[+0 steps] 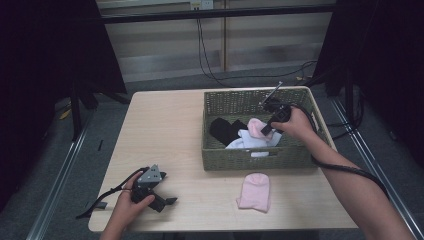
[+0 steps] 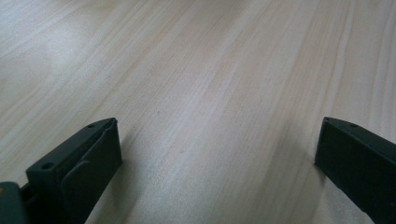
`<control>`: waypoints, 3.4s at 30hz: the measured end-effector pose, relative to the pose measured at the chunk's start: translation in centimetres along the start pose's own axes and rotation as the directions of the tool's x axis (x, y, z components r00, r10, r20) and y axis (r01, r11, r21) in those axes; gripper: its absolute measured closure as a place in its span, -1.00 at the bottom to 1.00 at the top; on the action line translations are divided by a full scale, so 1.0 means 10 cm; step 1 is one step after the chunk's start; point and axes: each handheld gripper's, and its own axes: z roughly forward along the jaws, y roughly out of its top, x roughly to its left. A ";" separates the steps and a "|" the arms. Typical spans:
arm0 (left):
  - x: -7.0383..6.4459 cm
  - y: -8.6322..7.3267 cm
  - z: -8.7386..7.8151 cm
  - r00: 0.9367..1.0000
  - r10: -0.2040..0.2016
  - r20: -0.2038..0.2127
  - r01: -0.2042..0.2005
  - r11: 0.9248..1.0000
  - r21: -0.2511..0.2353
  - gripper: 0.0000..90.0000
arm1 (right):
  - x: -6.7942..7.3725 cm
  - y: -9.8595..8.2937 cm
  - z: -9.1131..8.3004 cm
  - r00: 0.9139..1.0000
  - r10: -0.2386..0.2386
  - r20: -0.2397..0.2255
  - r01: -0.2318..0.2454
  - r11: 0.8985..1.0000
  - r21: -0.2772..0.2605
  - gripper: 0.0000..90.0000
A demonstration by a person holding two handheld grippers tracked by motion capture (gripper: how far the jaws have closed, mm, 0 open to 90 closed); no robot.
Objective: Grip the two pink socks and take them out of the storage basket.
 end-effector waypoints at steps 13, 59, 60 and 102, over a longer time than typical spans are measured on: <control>0.00 0.00 0.00 1.000 0.000 0.001 0.000 1.000 0.001 -1.00 | 0.00 -0.05 -0.52 0.999 -0.011 -0.036 0.010 1.000 -0.024 0.81; 0.00 0.00 0.00 1.000 0.000 0.001 0.000 1.000 0.001 -1.00 | 0.72 -0.30 -1.20 0.956 -0.250 -0.155 0.242 0.968 -0.070 0.80; 0.00 0.00 0.00 1.000 0.000 0.001 0.000 1.000 0.001 -1.00 | 0.74 -0.31 -1.20 0.954 -0.258 -0.156 0.250 0.966 -0.069 0.80; 0.00 0.00 0.00 1.000 -0.002 0.001 0.002 1.000 0.000 -1.00 | 1.47 -0.57 -0.56 0.873 -0.405 -0.273 0.399 0.913 -0.078 0.79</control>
